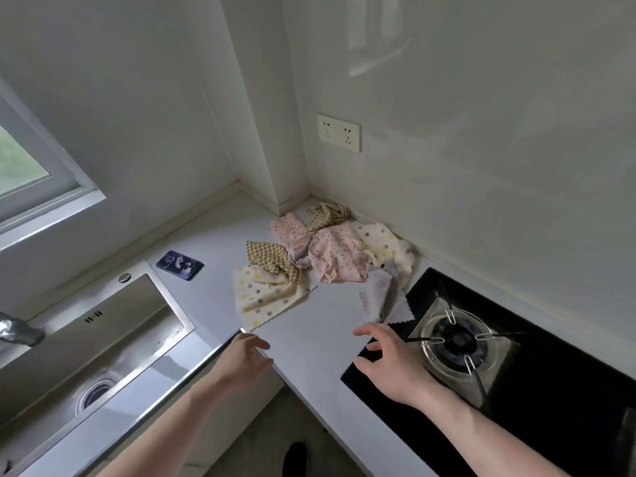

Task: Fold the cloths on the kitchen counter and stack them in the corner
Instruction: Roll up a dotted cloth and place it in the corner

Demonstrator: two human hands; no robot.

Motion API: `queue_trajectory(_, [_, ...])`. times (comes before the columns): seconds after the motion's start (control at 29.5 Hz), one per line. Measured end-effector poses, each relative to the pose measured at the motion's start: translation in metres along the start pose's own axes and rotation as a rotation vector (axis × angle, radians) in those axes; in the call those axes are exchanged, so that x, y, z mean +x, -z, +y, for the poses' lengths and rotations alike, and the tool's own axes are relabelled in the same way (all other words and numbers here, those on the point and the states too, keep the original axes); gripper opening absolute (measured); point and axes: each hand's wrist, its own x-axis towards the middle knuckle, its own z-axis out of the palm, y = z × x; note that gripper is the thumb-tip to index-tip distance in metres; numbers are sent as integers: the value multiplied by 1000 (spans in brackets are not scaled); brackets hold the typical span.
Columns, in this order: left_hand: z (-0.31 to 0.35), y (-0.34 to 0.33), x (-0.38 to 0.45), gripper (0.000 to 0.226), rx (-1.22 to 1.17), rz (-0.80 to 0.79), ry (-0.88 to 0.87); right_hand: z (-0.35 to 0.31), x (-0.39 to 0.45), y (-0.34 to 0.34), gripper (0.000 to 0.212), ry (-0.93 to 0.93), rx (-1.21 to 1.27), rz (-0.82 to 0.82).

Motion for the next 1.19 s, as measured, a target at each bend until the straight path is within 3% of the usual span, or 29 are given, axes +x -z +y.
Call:
queue_trajectory(0.24, [-41, 6, 101, 48, 247, -167, 27, -6, 33, -35, 50, -159, 108, 130])
queue_trajectory(0.51, [-72, 20, 160, 48, 421, -343, -101, -30, 61, -87, 48, -308, 160, 230])
queue_trajectory(0.68, [-85, 33, 176, 65, 462, -322, -199, -42, 62, -106, 46, -372, 170, 298])
queue_trajectory(0.75, [-82, 42, 178, 63, 457, -313, -248, -47, 62, -111, 44, -400, 173, 301])
queue_trajectory(0.98, [-23, 93, 162, 14, 97, -41, -481, -64, 68, -114, 47, -438, 153, 381])
queue_trajectory(1.19, [36, 140, 129, 9, -156, -209, -578, -74, 75, -111, 55, -386, 99, 399])
